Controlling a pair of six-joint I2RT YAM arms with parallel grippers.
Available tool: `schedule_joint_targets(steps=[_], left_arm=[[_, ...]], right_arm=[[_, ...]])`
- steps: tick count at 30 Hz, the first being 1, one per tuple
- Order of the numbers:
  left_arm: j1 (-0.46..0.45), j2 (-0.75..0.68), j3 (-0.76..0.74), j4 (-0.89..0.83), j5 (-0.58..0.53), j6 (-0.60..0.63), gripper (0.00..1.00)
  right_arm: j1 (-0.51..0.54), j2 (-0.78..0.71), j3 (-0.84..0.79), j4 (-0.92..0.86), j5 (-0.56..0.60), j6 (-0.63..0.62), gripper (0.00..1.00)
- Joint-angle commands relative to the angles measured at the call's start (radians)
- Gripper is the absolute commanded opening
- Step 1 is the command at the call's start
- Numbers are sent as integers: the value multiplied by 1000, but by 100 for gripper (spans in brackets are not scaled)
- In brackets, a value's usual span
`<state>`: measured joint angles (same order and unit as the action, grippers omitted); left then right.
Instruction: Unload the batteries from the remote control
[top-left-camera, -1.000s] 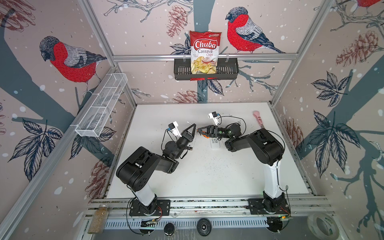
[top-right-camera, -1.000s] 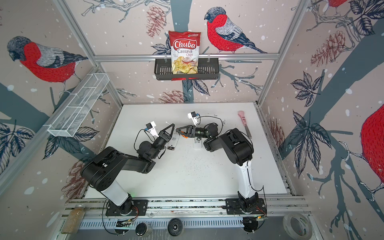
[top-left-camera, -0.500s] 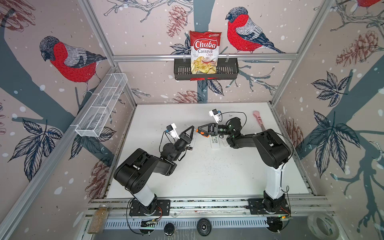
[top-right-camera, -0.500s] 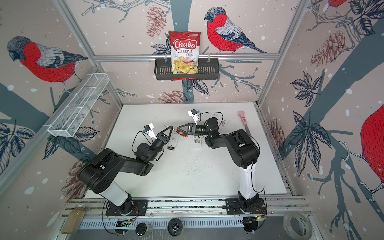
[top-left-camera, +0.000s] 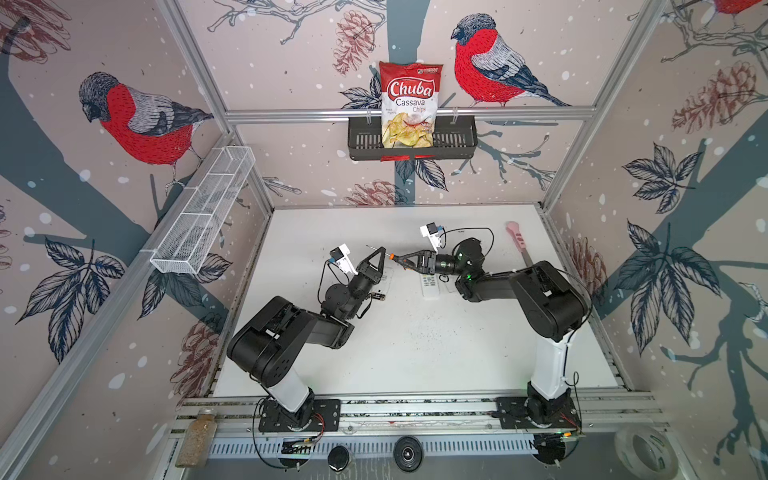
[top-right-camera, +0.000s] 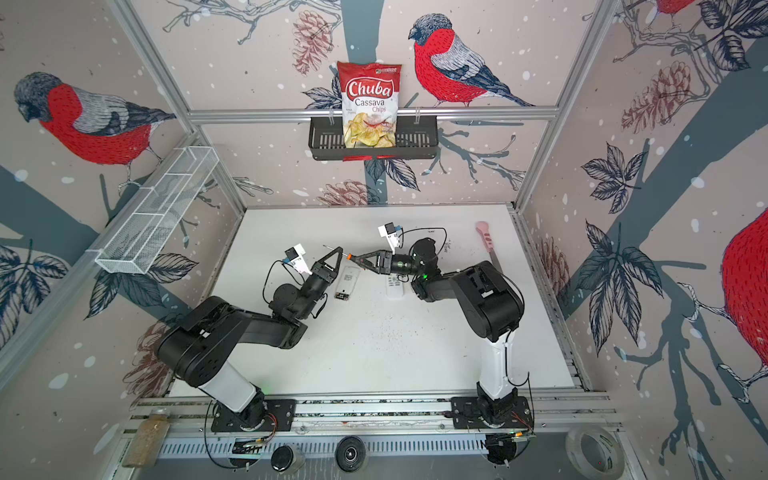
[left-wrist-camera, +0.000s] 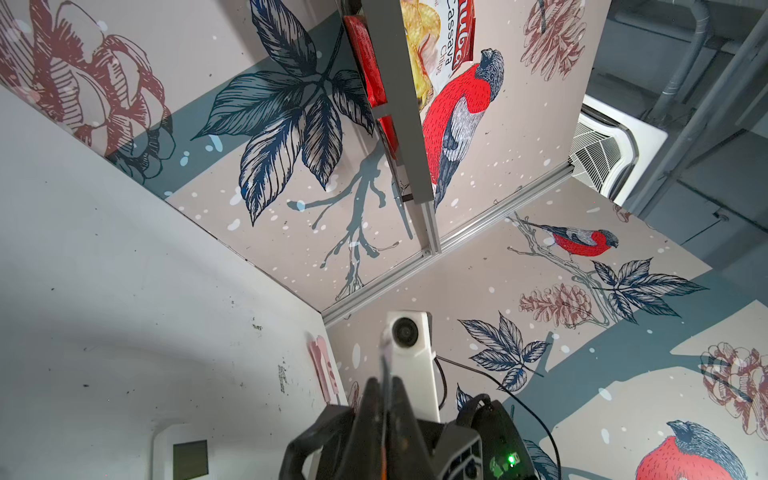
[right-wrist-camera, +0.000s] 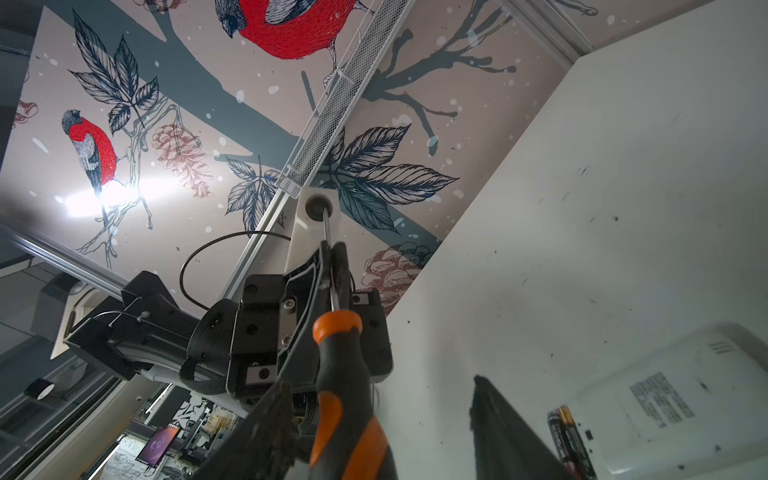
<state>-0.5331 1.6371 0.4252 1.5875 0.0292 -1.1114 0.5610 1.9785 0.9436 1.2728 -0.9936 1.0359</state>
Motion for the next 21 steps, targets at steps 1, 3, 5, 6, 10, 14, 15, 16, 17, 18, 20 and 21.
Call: schedule_joint_targets(steps=[1, 3, 5, 6, 10, 14, 15, 16, 17, 18, 20, 21], left_arm=[[1, 2, 10, 213, 4, -11, 0], [2, 5, 12, 215, 9, -13, 0], [1, 7, 12, 214, 15, -14, 0], [2, 6, 11, 213, 14, -15, 0], [2, 9, 6, 215, 15, -19, 0], [2, 11, 9, 214, 17, -22, 0], [1, 12, 10, 214, 17, -24, 0], [1, 14, 10, 214, 16, -25, 0], [1, 16, 13, 213, 15, -27, 0], [1, 19, 15, 214, 15, -28, 0], [1, 25, 21, 214, 17, -34, 0], [2, 27, 24, 214, 17, -36, 0]], right_arm=[[14, 10, -8, 129, 34, 48, 68], [20, 13, -8, 156, 47, 58, 68], [23, 18, -3, 183, 56, 71, 67], [23, 22, 2, 193, 58, 77, 66], [23, 41, 25, 229, 59, 104, 62], [25, 55, 47, 224, 54, 105, 58], [25, 57, 50, 224, 53, 105, 57], [25, 61, 53, 224, 52, 107, 56], [26, 61, 54, 223, 50, 105, 54], [27, 62, 54, 221, 51, 102, 54], [28, 61, 52, 213, 53, 91, 52], [28, 60, 53, 205, 52, 84, 51]])
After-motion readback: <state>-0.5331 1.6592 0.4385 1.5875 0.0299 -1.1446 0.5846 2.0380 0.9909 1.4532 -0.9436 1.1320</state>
